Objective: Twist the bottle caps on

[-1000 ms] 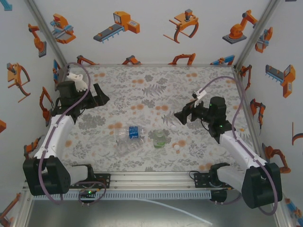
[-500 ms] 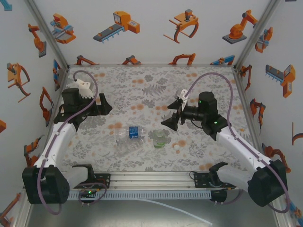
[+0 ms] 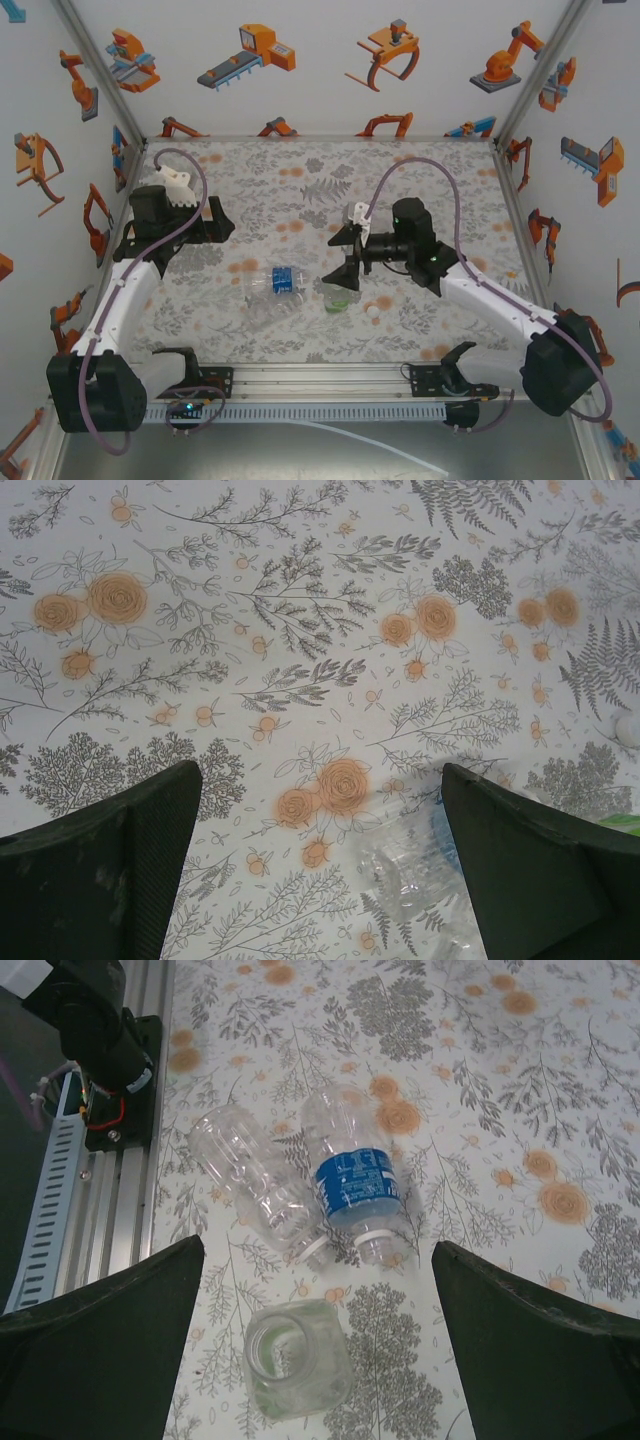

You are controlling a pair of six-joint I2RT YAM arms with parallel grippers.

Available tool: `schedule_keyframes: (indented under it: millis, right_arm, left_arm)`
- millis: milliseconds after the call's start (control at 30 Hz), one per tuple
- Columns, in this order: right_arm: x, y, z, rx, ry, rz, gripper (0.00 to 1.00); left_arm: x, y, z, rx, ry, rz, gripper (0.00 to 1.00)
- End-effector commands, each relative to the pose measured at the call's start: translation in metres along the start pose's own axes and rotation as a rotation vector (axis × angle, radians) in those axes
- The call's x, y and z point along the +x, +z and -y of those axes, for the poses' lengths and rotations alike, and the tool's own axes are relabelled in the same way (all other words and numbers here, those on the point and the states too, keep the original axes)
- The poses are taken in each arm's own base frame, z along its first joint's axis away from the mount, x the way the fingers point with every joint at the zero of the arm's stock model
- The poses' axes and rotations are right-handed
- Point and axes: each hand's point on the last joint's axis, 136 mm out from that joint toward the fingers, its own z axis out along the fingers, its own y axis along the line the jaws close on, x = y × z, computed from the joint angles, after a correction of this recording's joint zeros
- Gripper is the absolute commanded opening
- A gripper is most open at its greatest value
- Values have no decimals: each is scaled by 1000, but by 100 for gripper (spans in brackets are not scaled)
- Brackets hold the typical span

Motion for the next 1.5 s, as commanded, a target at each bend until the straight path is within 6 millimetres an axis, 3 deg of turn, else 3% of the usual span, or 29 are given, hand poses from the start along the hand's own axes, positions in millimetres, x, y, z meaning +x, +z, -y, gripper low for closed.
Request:
schedule_keyframes:
  millis: [0,467,600,700,767,900,1100,1233,1333,1467]
  right_arm:
    - [8,6,-8,-41,-60,28,85]
    - [90,22,-15,-28,-9,-39,82]
    - [101,23,-13,-14,0,-46,77]
    - [103,25,-12,-16,8,-44,68]
    - [99,25,-12,-14,10,-35,63]
    - [91,25,-12,-10,8,-24,53]
    - [62,19,-8,27,11,-21,42]
    - [26,10,-4,83,36,20,39]
    - [-3,0,9,176,106,45,37]
    - [-41,-10,6,179,145,73,36]
  left_arm:
    - [-3,-3,3,5,31,19,97]
    - [8,6,3,12,20,-32,97]
    - [8,9,8,38,10,-37,97]
    - [9,10,15,66,17,-37,97]
    - [9,9,20,83,22,-34,97]
    - [3,0,49,226,52,-11,98]
    - [-19,-19,88,399,72,82,100]
    - [-32,-37,126,568,130,142,100]
    - [-32,-58,169,742,235,178,98]
    - [-29,-84,212,905,343,227,100]
